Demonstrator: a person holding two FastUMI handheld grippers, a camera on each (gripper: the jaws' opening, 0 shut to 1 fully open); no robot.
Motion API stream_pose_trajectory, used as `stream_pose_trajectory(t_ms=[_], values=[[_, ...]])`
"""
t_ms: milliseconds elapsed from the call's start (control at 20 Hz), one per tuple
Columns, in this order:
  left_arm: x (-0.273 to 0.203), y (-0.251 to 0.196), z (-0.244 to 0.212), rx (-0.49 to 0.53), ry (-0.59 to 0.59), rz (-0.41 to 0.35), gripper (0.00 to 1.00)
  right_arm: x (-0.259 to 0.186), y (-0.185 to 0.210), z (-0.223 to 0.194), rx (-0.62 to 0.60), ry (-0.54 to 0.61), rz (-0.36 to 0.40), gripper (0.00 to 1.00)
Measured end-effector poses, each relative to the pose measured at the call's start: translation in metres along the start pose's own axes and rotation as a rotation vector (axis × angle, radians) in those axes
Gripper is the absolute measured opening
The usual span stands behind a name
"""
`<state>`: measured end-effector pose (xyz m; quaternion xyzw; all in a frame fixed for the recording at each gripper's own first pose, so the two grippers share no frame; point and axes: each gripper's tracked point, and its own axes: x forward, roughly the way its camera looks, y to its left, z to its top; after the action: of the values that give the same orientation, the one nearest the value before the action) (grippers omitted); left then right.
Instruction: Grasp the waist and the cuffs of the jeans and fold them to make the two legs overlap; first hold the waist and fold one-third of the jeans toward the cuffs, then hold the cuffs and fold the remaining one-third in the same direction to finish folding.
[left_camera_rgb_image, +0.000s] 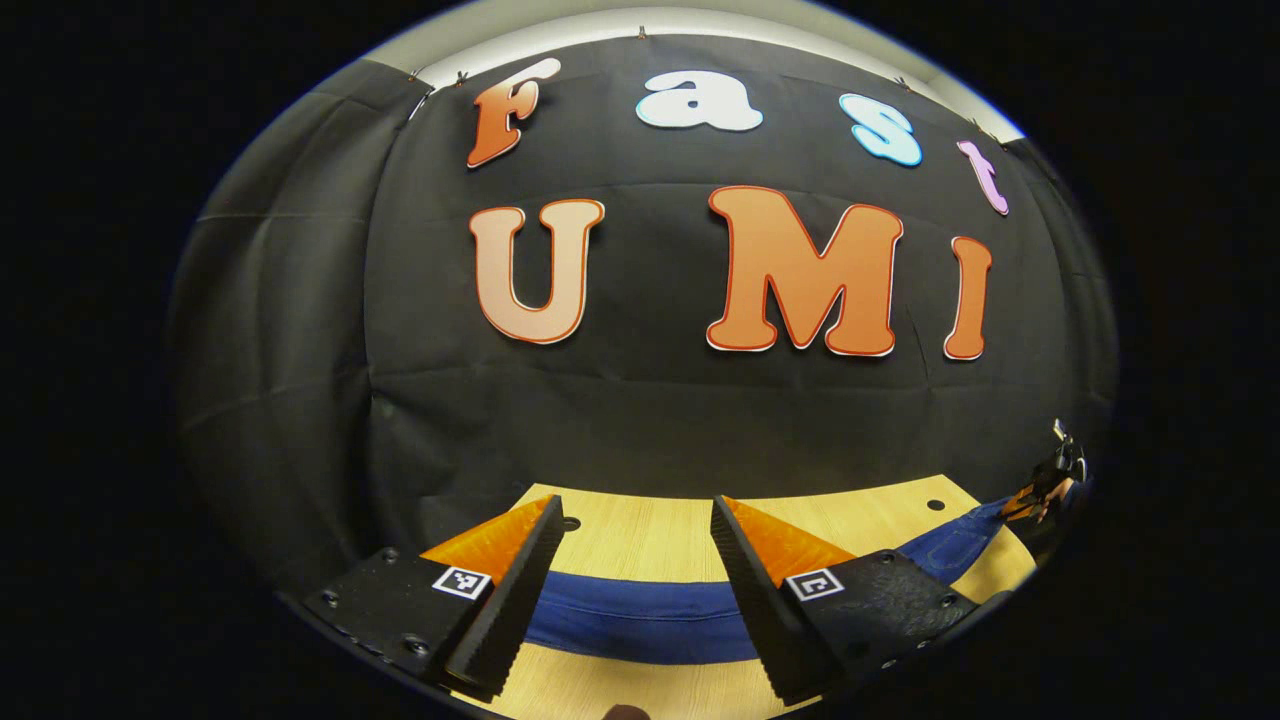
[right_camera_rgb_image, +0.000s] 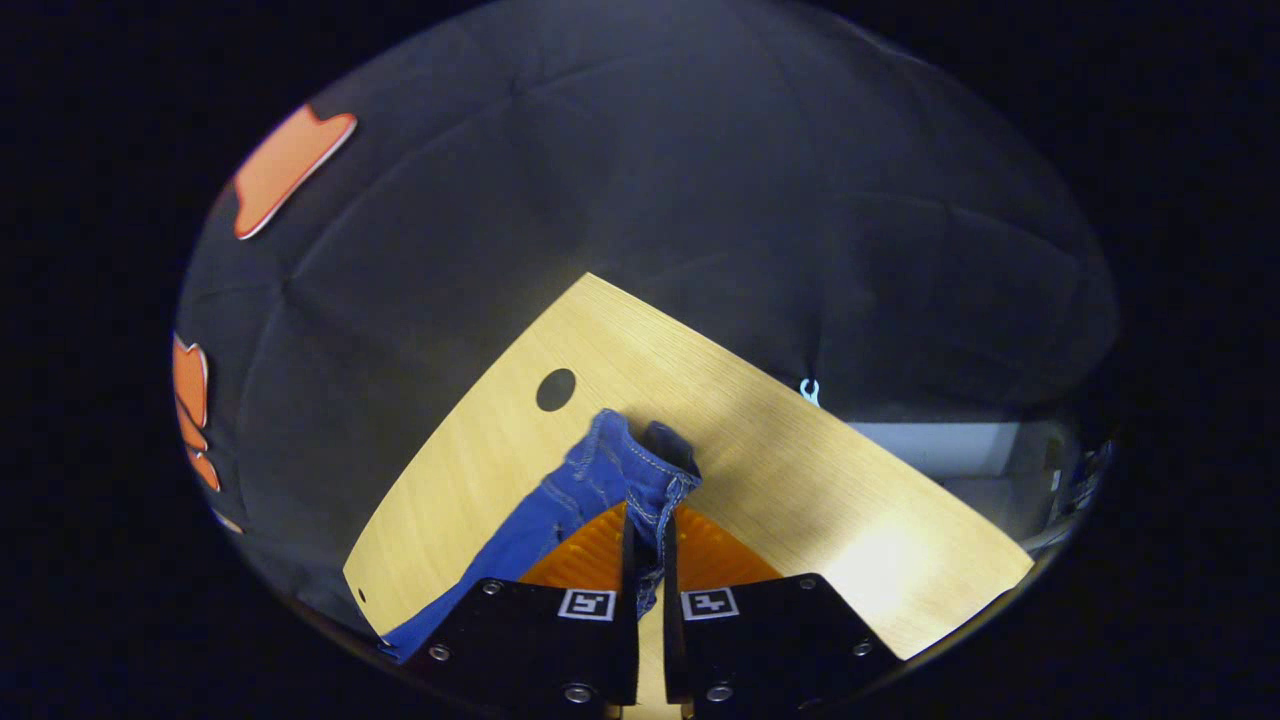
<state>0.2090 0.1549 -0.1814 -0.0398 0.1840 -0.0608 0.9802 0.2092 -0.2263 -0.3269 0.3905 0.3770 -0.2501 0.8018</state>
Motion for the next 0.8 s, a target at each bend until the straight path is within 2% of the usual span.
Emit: stream_pose_trajectory(t_ms=[200, 250, 350, 550, 750, 800], values=[[0.008, 0.004, -0.013, -0.035, 0.035, -0.025, 0.92, -0.028, 0.028, 0.009, -0.101, -0.078, 0.085, 0.1], [0.01, 0.006, -0.017, -0.043, 0.044, -0.032, 0.89, -0.042, 0.044, 0.012, -0.148, -0.108, 0.124, 0.1], [0.017, 0.009, -0.024, -0.062, 0.062, -0.049, 0.92, -0.071, 0.074, 0.011, -0.25, -0.154, 0.173, 0.1], [0.028, 0.019, -0.025, -0.077, 0.065, -0.066, 0.94, -0.125, 0.129, -0.001, -0.352, -0.196, 0.269, 0.1], [0.035, 0.042, -0.037, -0.079, 0.071, -0.072, 0.94, -0.154, 0.206, -0.051, -0.474, -0.212, 0.338, 0.1], [0.036, 0.047, -0.04, -0.085, 0.077, -0.072, 0.89, -0.157, 0.221, -0.065, -0.506, -0.218, 0.349, 0.09]])
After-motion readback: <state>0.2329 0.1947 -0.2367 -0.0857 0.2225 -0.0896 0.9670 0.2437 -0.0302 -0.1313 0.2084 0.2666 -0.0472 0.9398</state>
